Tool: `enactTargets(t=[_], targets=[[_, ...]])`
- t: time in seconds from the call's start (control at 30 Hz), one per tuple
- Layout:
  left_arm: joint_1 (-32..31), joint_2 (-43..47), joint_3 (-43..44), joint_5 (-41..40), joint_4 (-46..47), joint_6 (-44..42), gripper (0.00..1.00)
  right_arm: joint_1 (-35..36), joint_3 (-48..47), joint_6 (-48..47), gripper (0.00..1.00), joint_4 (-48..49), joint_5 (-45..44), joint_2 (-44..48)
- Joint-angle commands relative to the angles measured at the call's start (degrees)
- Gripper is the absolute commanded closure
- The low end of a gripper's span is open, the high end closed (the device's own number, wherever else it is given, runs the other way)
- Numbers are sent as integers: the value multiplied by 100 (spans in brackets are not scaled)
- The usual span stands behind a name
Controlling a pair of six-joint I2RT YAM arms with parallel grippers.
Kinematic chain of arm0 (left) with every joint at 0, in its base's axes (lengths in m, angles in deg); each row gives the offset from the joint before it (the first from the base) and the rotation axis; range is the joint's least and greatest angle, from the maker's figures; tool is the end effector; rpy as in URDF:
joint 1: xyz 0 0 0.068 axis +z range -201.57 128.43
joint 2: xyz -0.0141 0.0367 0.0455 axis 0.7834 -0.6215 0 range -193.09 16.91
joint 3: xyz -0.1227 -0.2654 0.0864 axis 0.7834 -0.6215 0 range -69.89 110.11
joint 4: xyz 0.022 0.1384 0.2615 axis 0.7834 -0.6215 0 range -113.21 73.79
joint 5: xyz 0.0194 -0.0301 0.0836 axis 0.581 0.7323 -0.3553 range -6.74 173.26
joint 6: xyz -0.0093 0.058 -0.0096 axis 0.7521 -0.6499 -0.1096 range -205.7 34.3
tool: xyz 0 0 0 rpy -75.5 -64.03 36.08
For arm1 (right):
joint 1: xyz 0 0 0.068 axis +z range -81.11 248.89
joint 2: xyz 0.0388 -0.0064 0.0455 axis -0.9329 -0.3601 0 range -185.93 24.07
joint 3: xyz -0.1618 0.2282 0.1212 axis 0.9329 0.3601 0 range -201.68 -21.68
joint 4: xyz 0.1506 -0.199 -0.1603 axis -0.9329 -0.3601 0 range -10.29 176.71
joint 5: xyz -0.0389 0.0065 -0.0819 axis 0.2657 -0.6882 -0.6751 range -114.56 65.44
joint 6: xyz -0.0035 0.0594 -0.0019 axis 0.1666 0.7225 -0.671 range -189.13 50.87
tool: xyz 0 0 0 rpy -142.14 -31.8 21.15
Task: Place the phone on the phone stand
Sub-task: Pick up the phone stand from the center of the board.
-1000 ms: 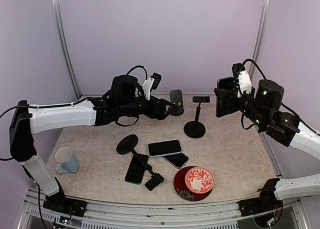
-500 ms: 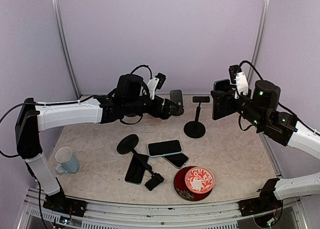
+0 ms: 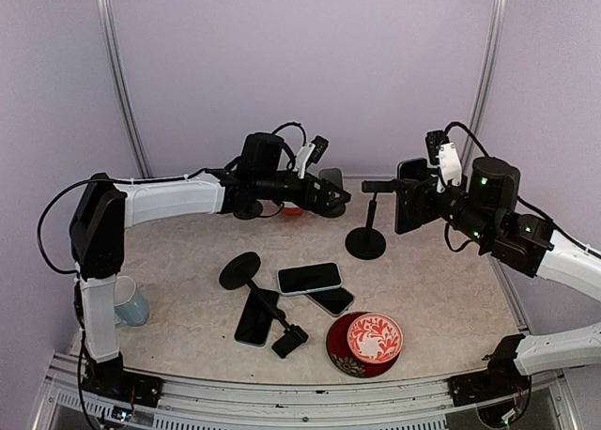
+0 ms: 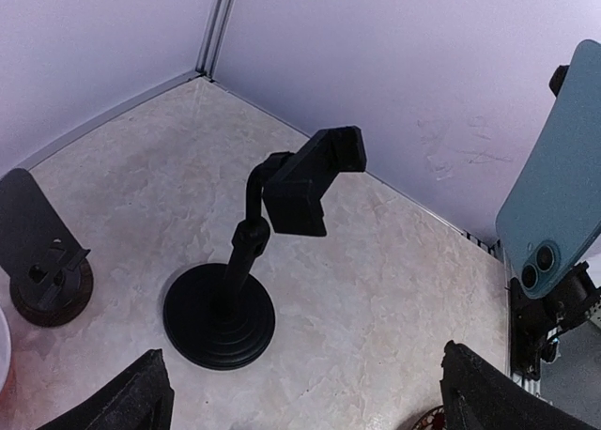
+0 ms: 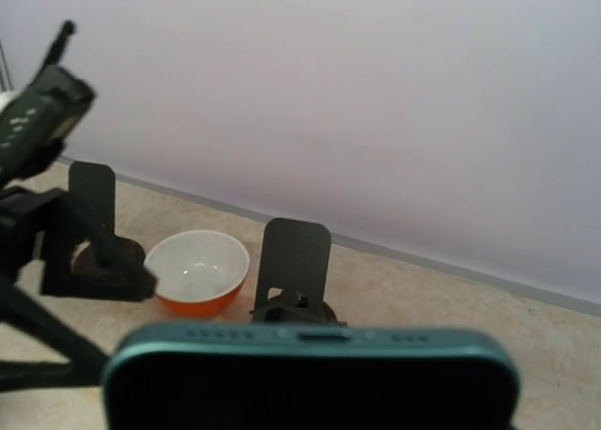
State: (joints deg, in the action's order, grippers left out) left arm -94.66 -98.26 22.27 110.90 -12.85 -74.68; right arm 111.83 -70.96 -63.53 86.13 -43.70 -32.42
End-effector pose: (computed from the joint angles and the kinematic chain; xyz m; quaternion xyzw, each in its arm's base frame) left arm 0.3774 -0.3808 0.2892 0.3515 0.7249 -0.4283 0.4094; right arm 0.1983 0.1650 0.3696 -0.1343 0.7389 0.1522 0.6425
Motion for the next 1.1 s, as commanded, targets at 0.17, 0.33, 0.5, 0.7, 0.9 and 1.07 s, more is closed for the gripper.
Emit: enactTargets(t=[0.17,0.33,0.5,0.7,0.9,1.07], targets=[[264,-936,1109,1274,310,200,3,-44,151,276,100,179,47,338],[250,-1489,1777,1324,286,452,4,-40,202,331,100,198,59,392],[231,-1895,2209,1009,363,701,4,-41,258,370,100,212,88,453],[168,-2193,2527,1087,645,880,4,-40,333,362,100,212,62,522],[76,-2381,2719,1291,979,926,6,-40,340,303,100,206,35,560],[68,-2524,2835,1448,1048,964,14,-40,345,258,100,182,21,611]])
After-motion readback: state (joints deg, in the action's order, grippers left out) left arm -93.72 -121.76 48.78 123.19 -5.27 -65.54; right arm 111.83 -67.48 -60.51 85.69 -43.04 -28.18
